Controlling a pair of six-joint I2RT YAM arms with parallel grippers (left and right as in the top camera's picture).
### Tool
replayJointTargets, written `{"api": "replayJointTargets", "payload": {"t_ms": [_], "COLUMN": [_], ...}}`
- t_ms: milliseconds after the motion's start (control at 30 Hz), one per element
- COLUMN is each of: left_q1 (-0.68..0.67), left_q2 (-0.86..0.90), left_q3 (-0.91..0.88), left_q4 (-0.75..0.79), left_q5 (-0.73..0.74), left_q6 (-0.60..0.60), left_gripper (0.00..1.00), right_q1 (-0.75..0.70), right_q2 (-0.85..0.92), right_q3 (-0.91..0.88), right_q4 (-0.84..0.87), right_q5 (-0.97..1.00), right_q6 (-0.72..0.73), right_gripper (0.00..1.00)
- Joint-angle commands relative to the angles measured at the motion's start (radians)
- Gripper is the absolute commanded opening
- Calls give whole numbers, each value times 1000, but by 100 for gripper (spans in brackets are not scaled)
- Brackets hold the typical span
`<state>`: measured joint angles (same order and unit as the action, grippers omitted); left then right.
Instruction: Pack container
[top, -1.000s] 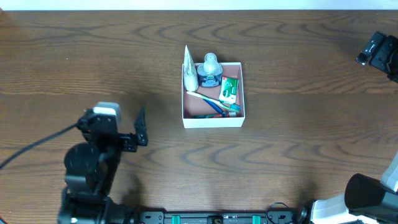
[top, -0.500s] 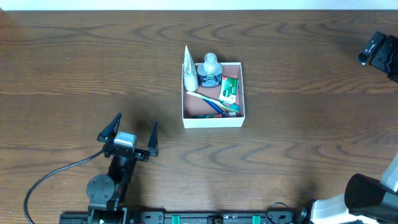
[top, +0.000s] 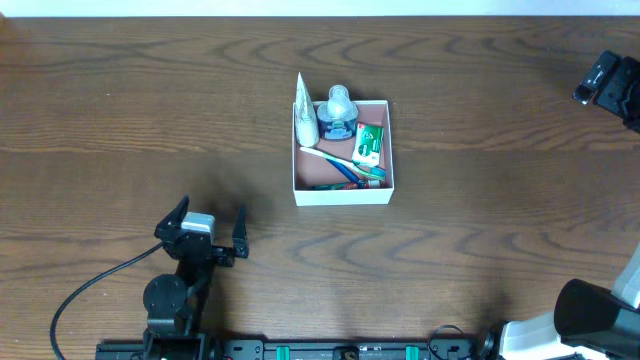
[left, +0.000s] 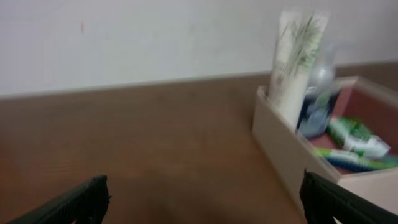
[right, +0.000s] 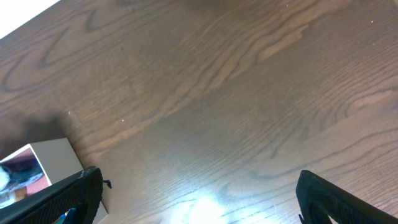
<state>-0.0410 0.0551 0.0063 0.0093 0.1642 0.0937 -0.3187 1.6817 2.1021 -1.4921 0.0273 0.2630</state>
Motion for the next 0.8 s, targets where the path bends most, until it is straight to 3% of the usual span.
{"api": "replayJointTargets", "payload": {"t_ms": [0,767], "left_q1": [18,26], "left_q2": [-48,-46], "left_q3": [-2,-2], "left_q4": [-74,-69], "left_q5": [-31,-38], "left_q6": [-9,-8], "left_gripper": [98,98], "right_q1": [-3,-3], "right_q2": [-2,-2], "right_q3": [11,11], "right_q4": [-1,-2], "right_q5": [10,10], "right_q6": [13,13], "right_gripper": [99,99]}}
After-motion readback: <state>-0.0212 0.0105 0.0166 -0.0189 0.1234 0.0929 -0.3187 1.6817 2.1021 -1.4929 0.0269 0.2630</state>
